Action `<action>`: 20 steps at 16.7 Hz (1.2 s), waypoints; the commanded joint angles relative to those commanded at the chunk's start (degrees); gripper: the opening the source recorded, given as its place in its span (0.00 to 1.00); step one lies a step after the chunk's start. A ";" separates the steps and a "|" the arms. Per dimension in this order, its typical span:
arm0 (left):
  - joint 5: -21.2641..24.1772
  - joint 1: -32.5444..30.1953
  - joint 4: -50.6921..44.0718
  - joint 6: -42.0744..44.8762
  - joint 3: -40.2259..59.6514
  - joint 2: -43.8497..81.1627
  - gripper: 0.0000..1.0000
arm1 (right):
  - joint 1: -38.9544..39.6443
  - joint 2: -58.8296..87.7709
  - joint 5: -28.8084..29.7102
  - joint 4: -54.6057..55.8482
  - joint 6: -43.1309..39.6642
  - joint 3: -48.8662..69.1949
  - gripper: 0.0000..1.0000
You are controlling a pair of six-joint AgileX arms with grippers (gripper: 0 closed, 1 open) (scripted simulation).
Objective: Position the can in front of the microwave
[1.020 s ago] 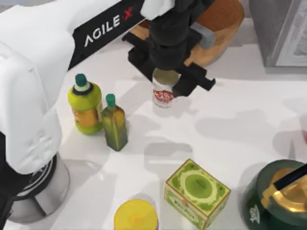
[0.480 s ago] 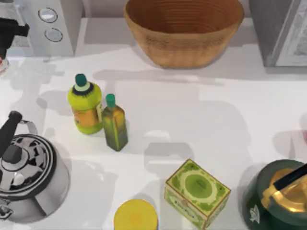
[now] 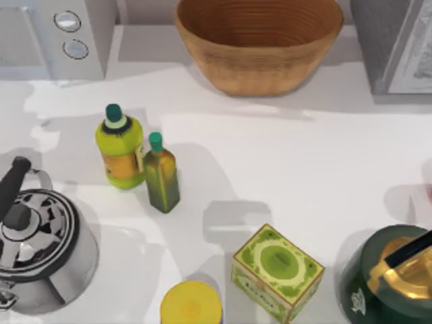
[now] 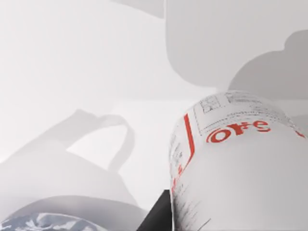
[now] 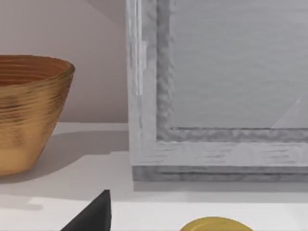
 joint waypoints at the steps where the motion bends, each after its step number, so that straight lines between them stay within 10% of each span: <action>1: -0.24 -0.15 -0.05 0.06 0.08 -0.03 0.00 | 0.00 0.00 0.00 0.00 0.00 0.00 1.00; 10: 0.00 0.02 1.74 0.02 -1.63 0.11 0.00 | 0.00 0.00 0.00 0.00 0.00 0.00 1.00; 20: 0.00 0.02 1.74 0.02 -1.63 0.11 0.75 | 0.00 0.00 0.00 0.00 0.00 0.00 1.00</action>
